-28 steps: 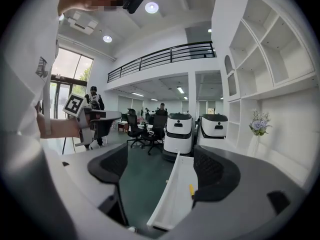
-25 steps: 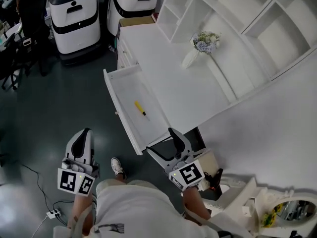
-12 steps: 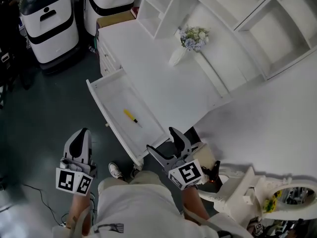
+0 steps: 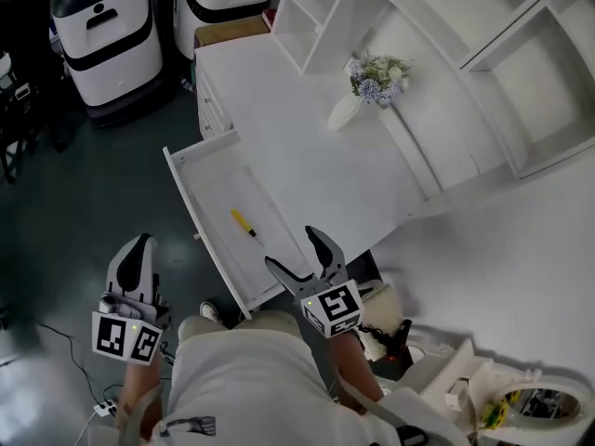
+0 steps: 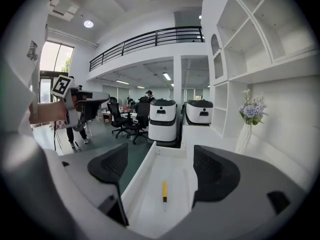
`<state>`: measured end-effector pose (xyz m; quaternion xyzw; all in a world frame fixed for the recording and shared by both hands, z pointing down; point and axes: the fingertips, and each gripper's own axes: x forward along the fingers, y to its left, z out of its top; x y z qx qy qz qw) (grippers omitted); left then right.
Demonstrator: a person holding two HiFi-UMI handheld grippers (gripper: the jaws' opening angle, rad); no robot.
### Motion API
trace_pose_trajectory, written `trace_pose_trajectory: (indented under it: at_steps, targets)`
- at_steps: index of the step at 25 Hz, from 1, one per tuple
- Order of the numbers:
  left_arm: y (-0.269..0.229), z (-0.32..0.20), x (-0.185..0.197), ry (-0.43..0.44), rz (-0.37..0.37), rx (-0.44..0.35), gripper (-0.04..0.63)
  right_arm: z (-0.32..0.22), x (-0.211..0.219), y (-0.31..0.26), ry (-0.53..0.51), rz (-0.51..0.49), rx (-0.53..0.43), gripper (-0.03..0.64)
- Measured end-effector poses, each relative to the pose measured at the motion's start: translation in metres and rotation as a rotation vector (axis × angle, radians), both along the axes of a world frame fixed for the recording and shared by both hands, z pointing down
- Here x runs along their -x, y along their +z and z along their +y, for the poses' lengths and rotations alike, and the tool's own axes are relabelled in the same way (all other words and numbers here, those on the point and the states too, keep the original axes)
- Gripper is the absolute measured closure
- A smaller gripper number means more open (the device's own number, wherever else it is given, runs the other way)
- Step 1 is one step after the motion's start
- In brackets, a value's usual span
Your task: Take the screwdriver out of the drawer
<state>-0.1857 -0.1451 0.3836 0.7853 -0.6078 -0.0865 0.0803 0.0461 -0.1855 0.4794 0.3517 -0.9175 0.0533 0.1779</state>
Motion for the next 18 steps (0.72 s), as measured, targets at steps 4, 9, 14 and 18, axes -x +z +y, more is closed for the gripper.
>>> trace_pose_trajectory:
  at_steps: [4, 9, 14, 18]
  targets:
    - [0.006, 0.000, -0.002, -0.049, -0.004, 0.027, 0.580, -0.017, 0.007, 0.030, -0.052, 0.025, 0.057, 0.210]
    - [0.012, 0.003, -0.005, -0.093, -0.023, 0.058, 0.580, -0.038, 0.015, 0.071, -0.093, 0.057, 0.122, 0.210]
    - [0.020, 0.010, 0.003, -0.163, -0.031, 0.093, 0.580, -0.060, 0.028, 0.119, -0.108, 0.085, 0.179, 0.210]
    - [0.023, 0.018, 0.006, -0.212, -0.044, 0.114, 0.580, -0.071, 0.040, 0.157, -0.136, 0.115, 0.230, 0.212]
